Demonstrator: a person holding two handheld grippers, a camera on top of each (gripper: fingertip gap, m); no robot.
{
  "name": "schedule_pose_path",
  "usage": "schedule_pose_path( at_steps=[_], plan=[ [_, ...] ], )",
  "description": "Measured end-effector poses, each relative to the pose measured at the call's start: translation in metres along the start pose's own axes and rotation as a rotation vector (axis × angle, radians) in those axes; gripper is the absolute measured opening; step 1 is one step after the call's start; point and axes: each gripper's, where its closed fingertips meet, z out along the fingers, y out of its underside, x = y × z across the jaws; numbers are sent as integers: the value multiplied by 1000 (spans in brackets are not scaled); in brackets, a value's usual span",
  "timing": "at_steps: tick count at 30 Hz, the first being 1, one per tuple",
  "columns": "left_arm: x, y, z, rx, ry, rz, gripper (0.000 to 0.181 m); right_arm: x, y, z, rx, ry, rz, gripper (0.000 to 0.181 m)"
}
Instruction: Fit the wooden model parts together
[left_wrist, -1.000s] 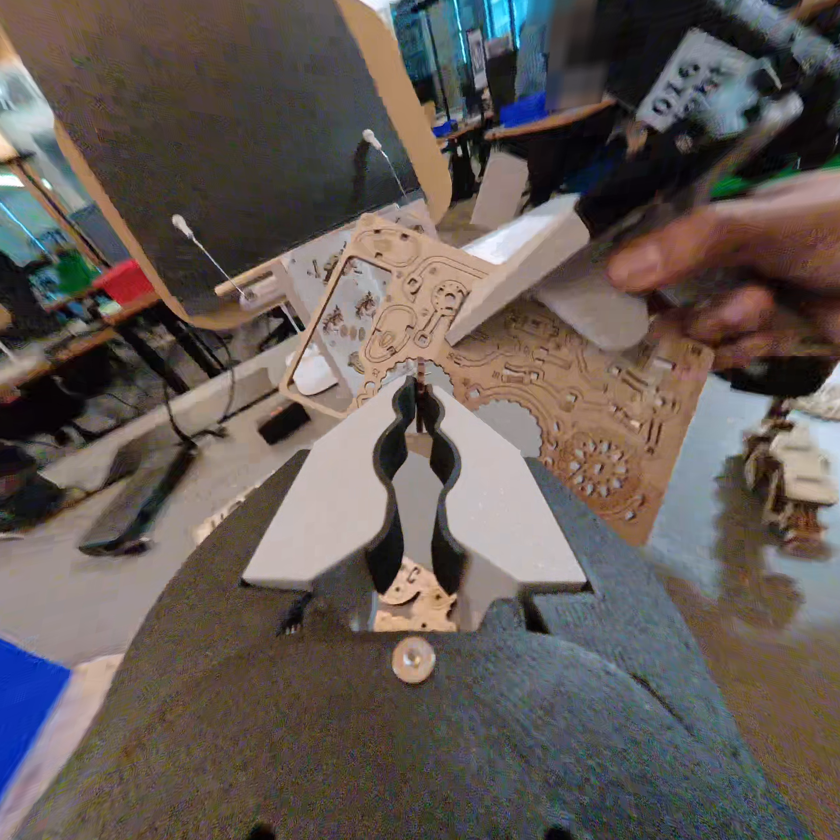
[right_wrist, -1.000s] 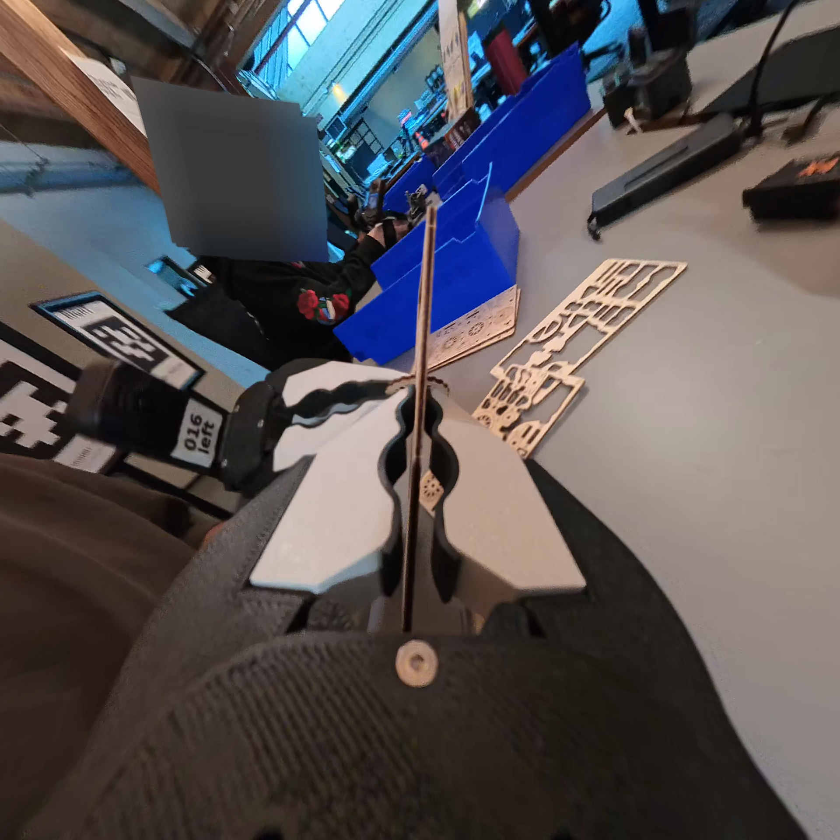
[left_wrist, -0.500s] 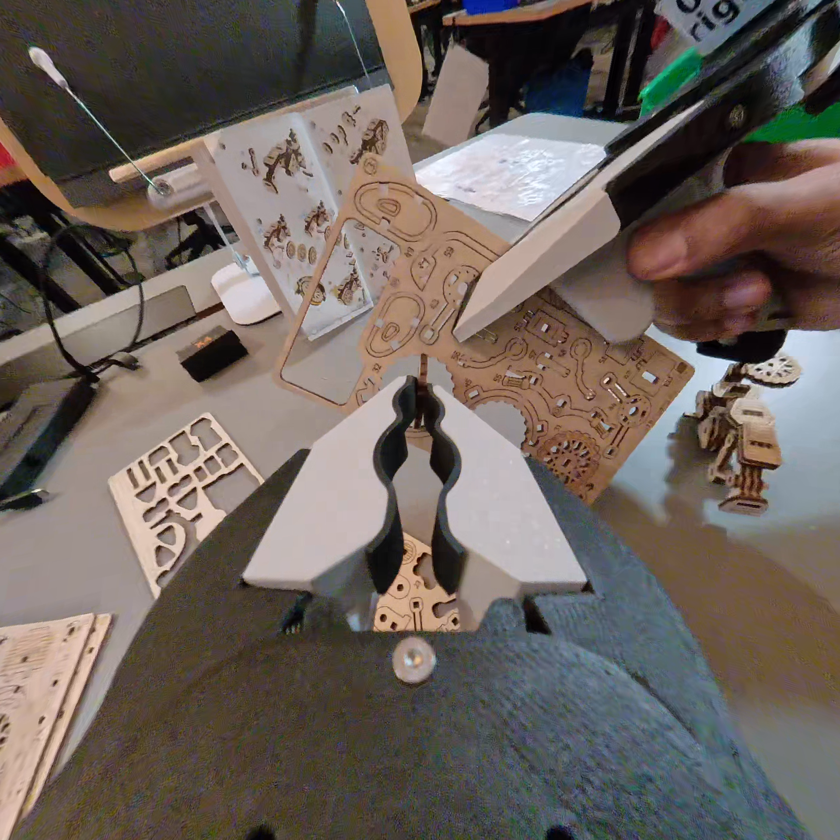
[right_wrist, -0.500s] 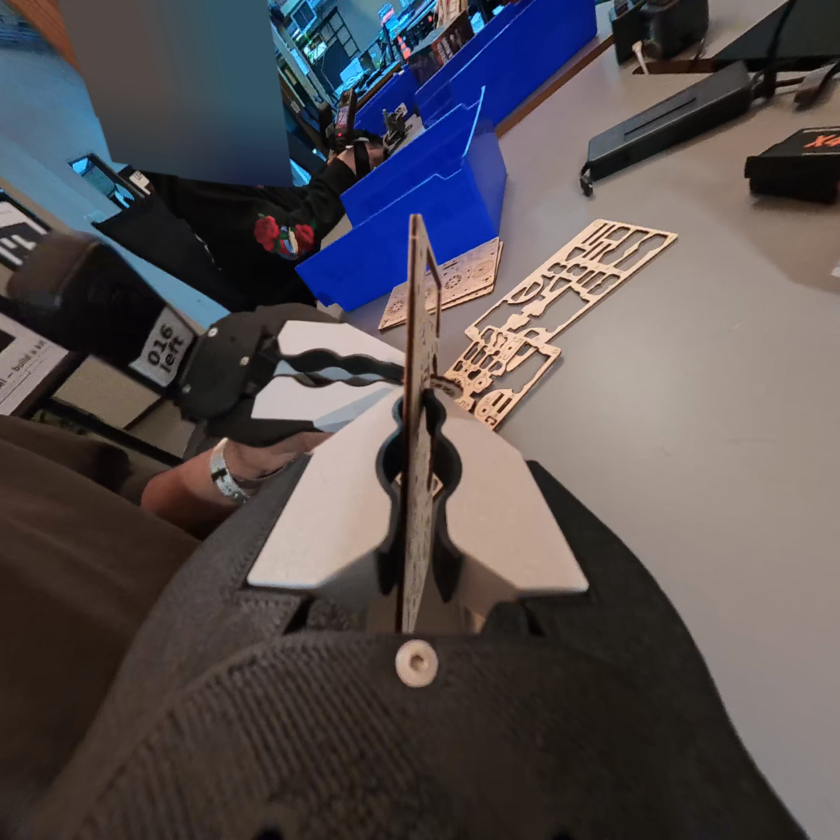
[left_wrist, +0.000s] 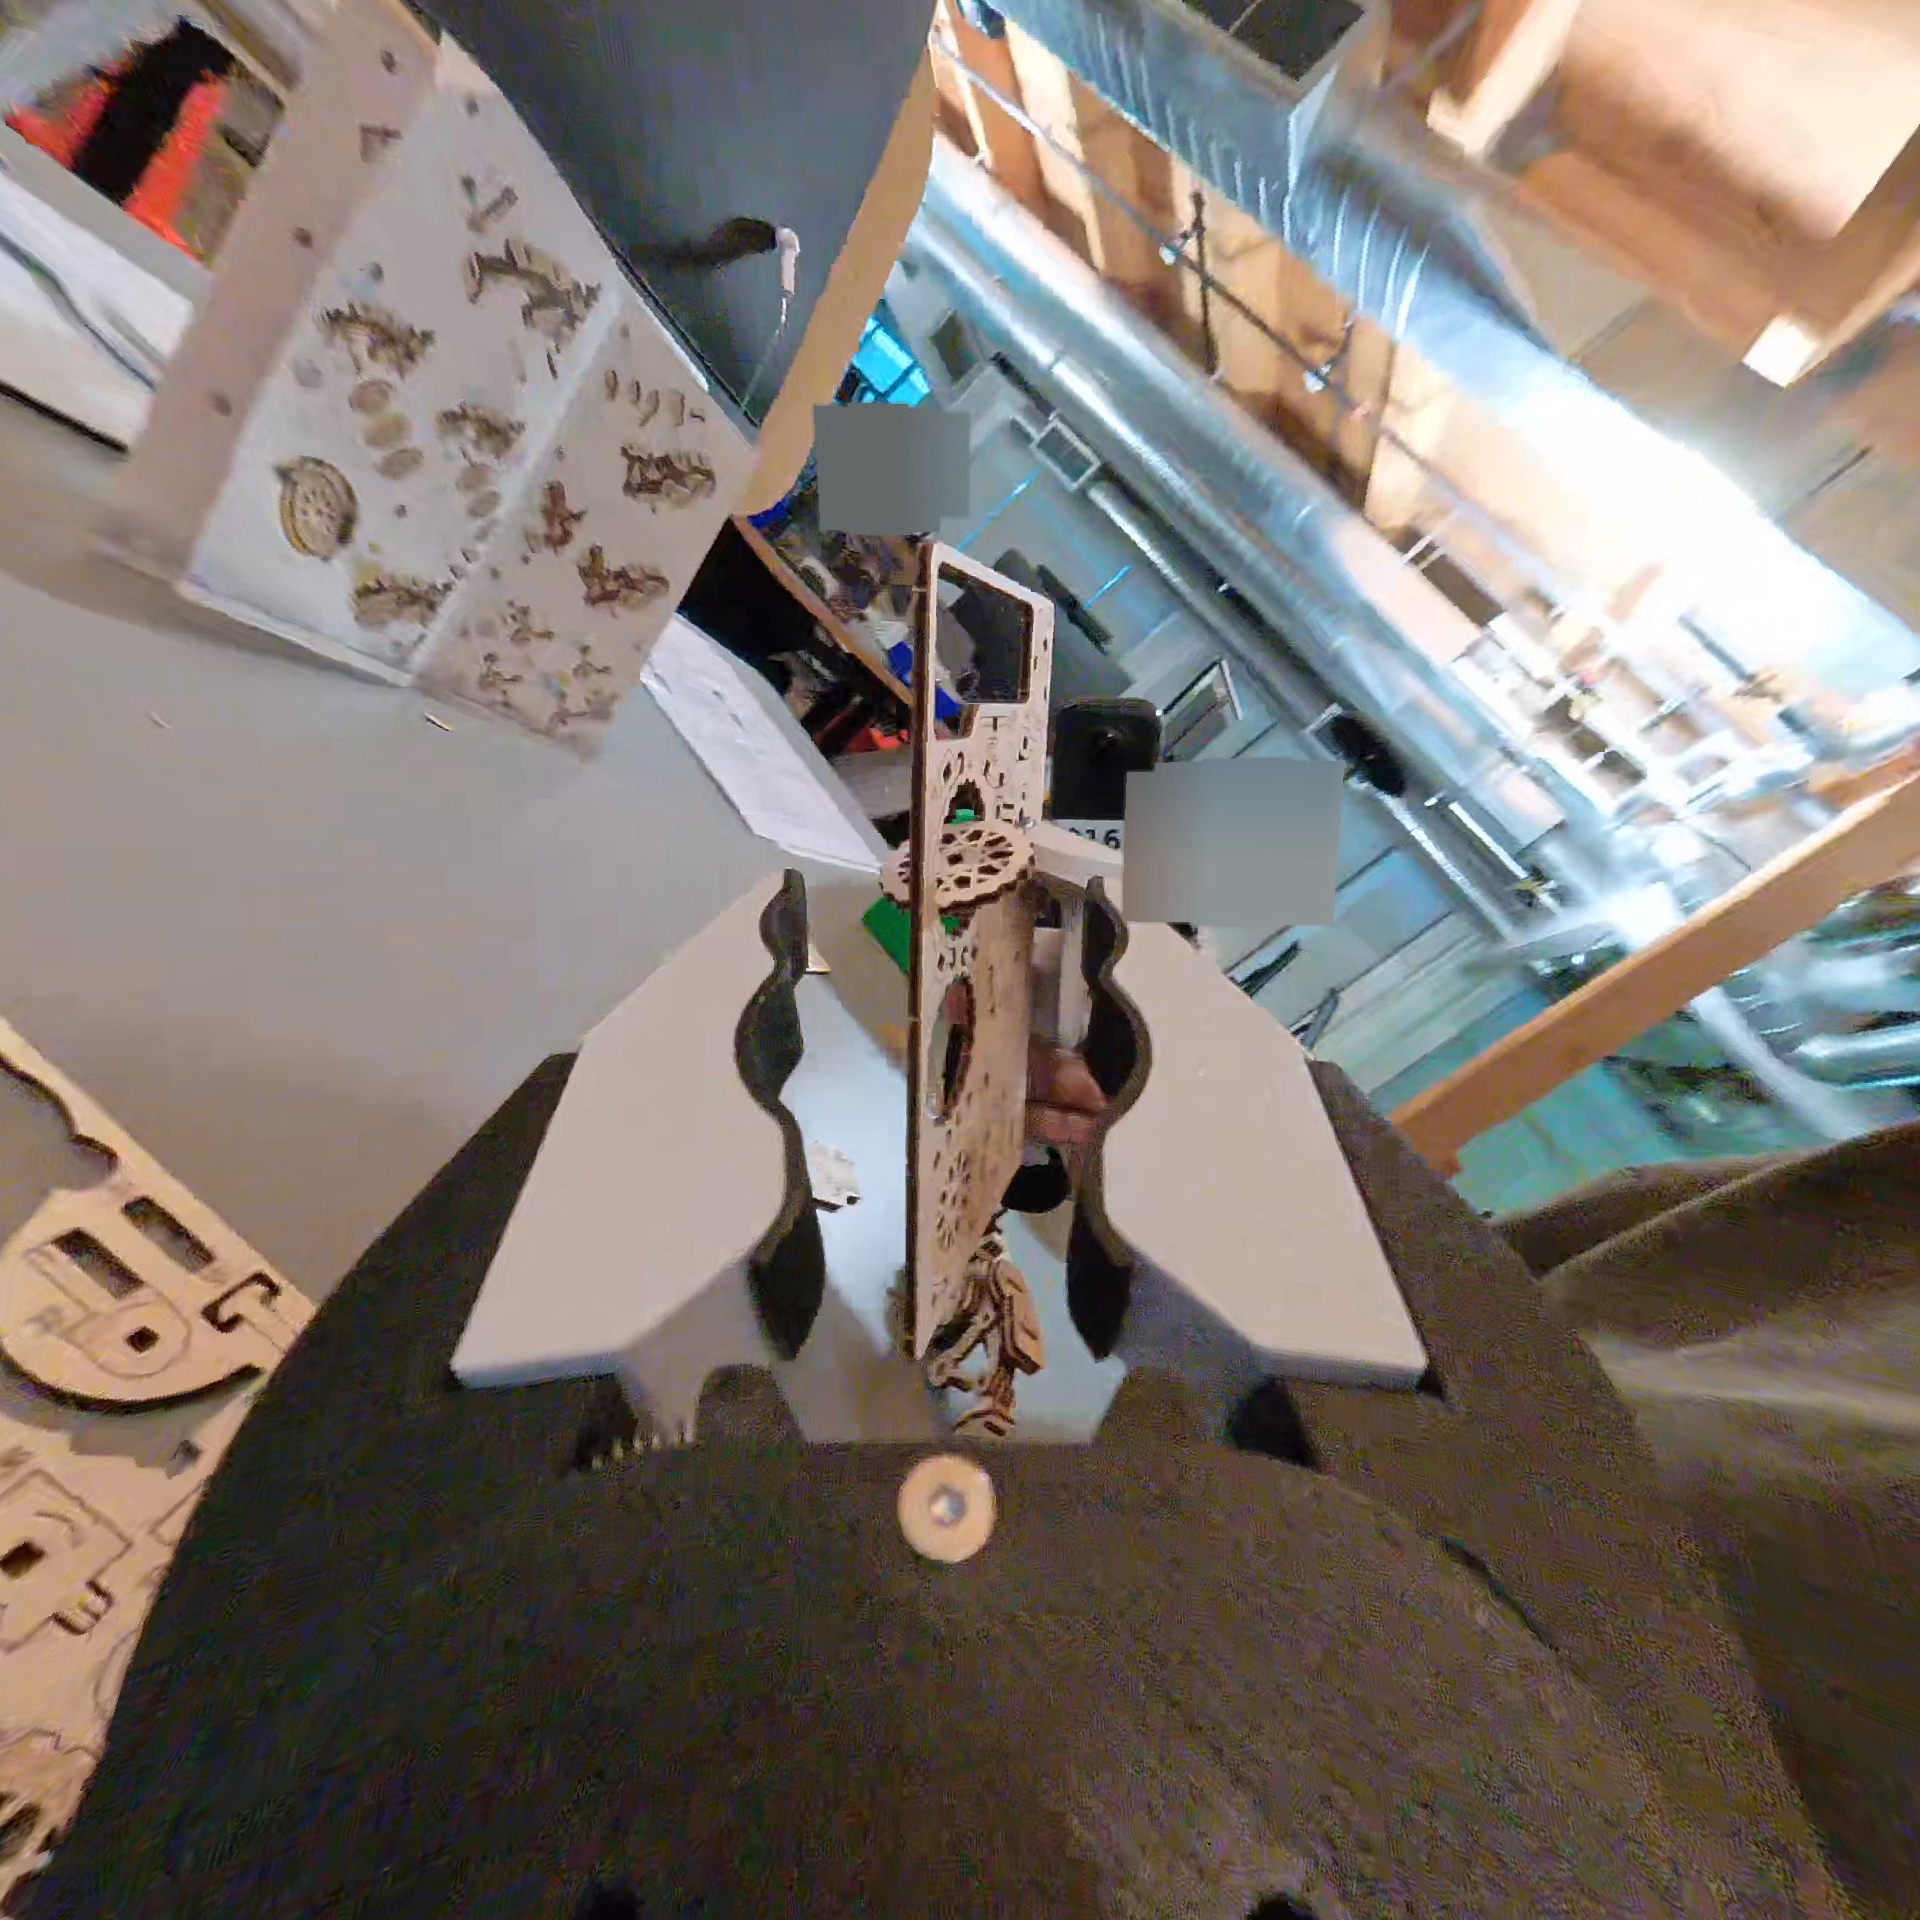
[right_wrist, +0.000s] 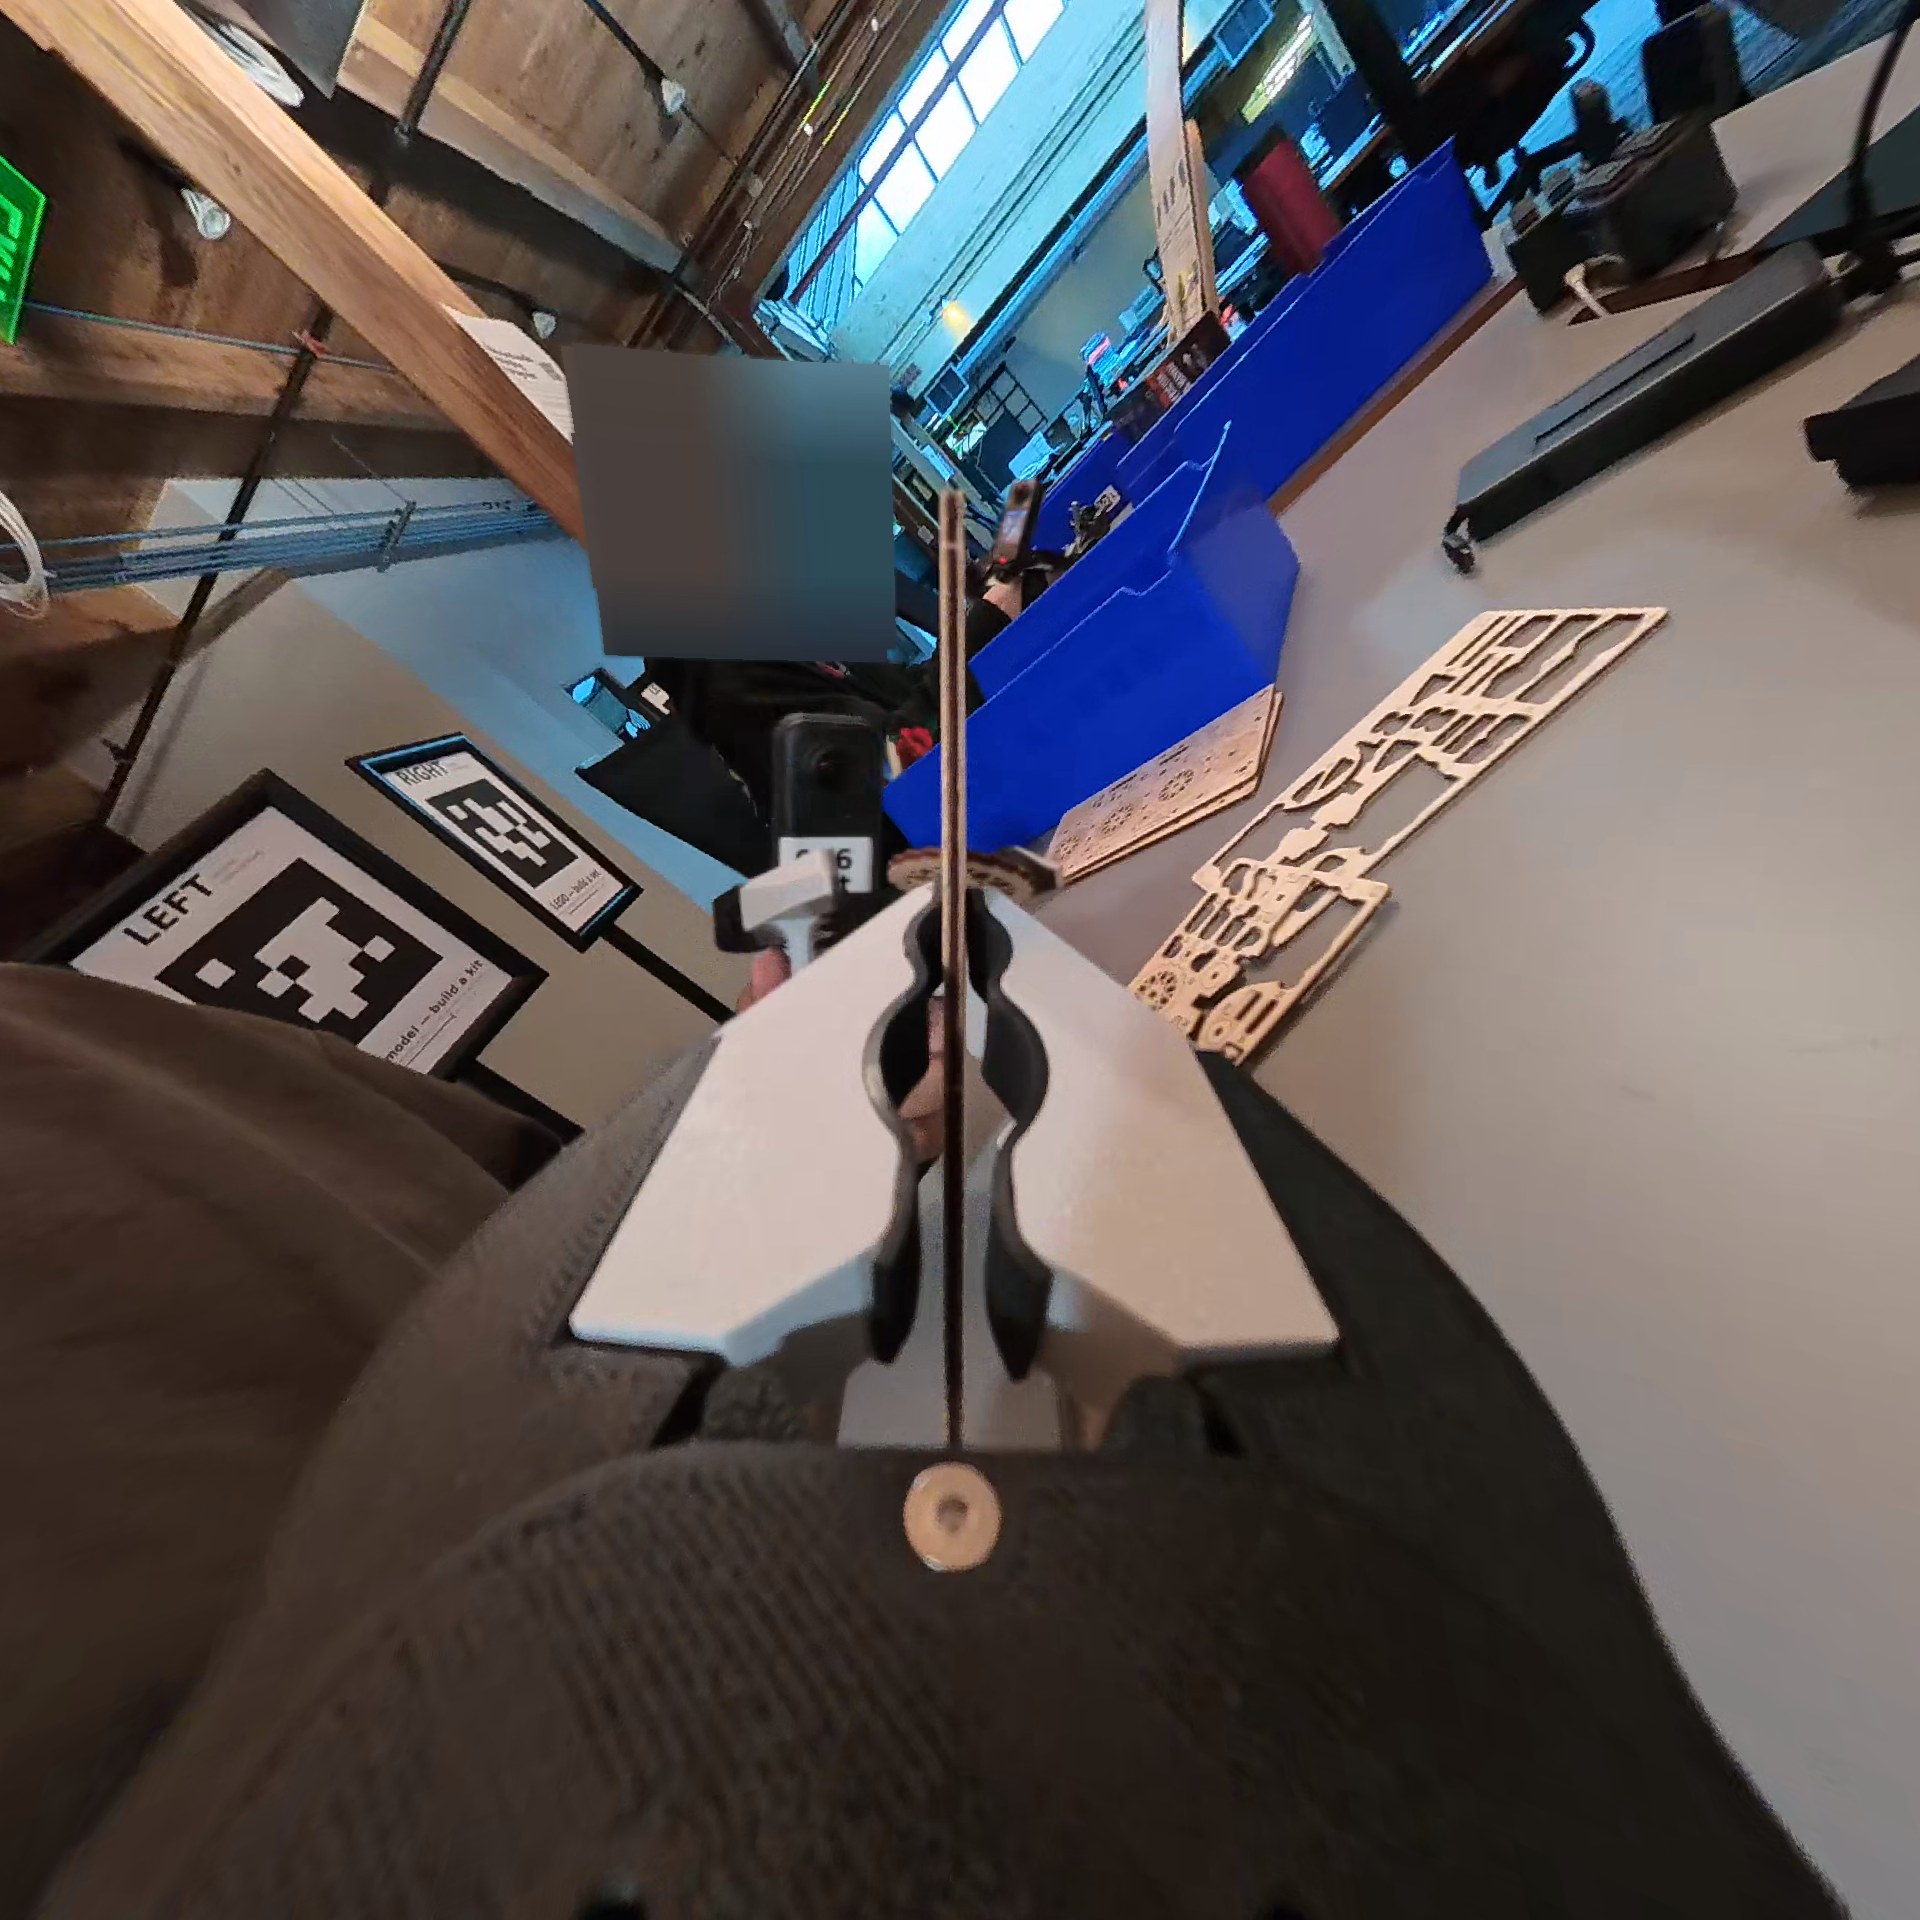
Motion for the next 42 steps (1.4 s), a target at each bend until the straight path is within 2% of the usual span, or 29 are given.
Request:
schedule_pose_path(
  at_steps=[3,6,10,15,25,29,34,42],
  plan=[
    [-2,2,-1,-11,23,-38,46,-1,4,5,-9,-12,4,1],
    [-9,3,-2,-6,-22,-9,22,5,9,8,-28,20,-1,1],
    [-17,4,-5,-9,-44,-25,22,11,16,10,-53,53,-7,1],
    [-21,4,-8,-6,-113,61,20,13,20,12,-70,78,-33,2],
    [-18,4,-7,2,-94,39,14,11,18,11,-72,81,-52,2],
    [-14,1,-7,4,-27,-48,16,10,17,12,-73,81,-70,1],
    [-15,1,-7,43,37,-245,18,11,17,11,-78,104,-111,1],
    [-8,-4,-7,105,158,-424,20,4,12,10,-81,102,-168,1]
  ],
)
